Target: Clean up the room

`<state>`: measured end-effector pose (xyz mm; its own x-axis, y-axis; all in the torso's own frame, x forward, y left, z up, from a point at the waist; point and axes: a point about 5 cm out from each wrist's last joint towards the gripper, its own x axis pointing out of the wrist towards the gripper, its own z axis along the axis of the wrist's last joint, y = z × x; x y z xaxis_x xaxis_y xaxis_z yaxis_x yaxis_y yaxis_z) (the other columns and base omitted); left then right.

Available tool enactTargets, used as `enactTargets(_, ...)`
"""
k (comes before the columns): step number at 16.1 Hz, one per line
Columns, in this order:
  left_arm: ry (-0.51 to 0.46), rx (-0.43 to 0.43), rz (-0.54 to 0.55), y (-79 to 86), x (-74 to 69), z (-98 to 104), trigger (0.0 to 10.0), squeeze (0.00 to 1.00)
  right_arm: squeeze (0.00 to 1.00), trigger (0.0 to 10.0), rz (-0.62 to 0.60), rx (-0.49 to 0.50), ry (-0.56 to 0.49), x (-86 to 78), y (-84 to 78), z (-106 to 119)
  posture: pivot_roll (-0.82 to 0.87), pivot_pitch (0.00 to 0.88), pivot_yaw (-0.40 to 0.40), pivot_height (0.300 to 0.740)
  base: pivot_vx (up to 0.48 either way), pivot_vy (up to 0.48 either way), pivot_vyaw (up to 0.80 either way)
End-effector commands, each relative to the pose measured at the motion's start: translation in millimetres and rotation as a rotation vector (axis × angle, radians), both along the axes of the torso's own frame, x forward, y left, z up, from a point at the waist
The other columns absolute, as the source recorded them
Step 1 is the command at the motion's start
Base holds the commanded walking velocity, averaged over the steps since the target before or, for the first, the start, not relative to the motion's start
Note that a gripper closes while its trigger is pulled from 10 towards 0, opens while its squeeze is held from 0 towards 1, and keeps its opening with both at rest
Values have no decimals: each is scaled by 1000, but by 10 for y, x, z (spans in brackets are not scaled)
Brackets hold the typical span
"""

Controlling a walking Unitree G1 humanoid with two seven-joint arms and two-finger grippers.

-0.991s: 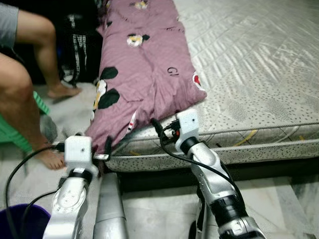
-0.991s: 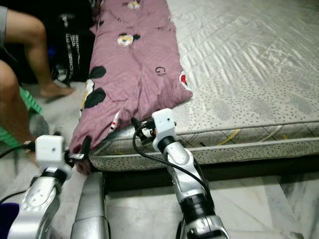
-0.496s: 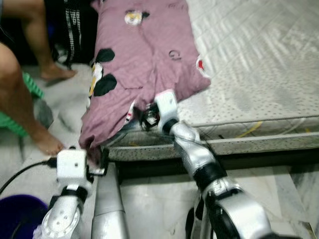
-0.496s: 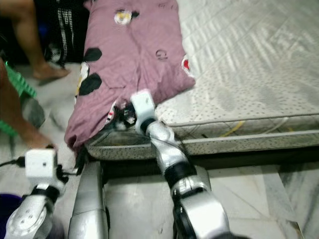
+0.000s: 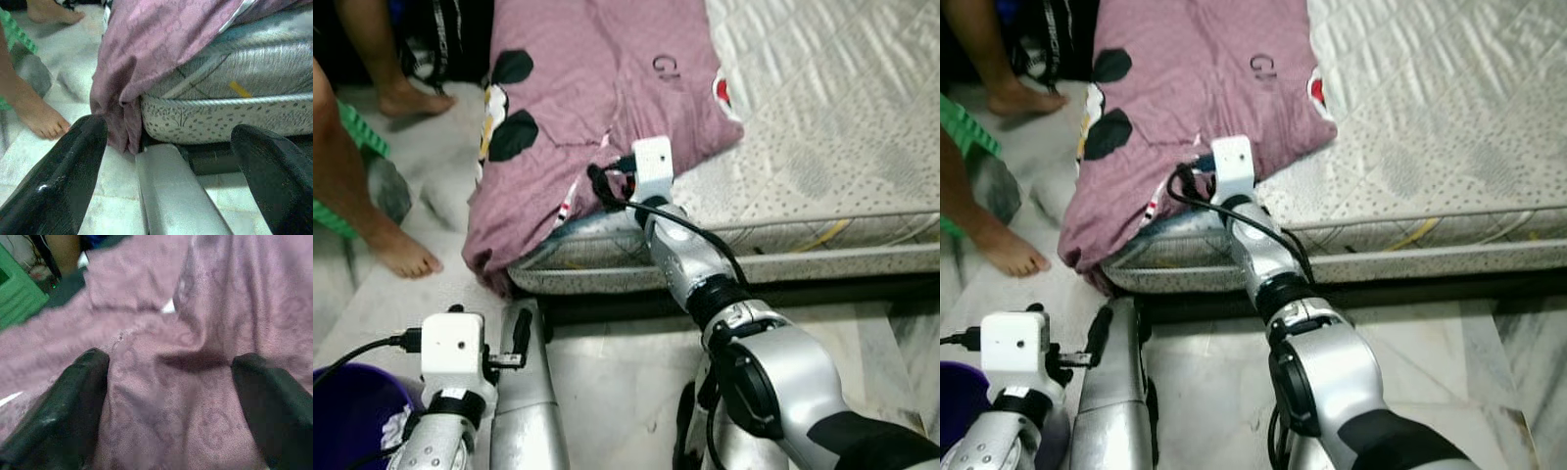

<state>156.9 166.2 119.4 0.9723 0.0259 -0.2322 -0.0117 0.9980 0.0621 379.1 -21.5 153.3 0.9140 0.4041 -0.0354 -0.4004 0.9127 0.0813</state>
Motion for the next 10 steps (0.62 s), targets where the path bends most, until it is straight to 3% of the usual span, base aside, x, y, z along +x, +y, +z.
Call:
enactTargets(1, 17, 12, 12, 16, -27, 0, 10000, 0, 0, 0, 38, 5, 48, -72, 164, -77, 336, 347, -4, 490, 0, 0, 0)
enactTargets(6, 32, 13, 12, 20, 47, -36, 10000, 0, 0, 0, -4, 10, 134, -107, 0, -304, 316, 327, -3, 490, 0, 0, 0)
enactTargets(10, 17, 17, 5, 21, 169, -61, 10000, 0, 0, 0, -93, 59, 207, -156, -452, -559, 291, 288, -2, 490, 0, 0, 0)
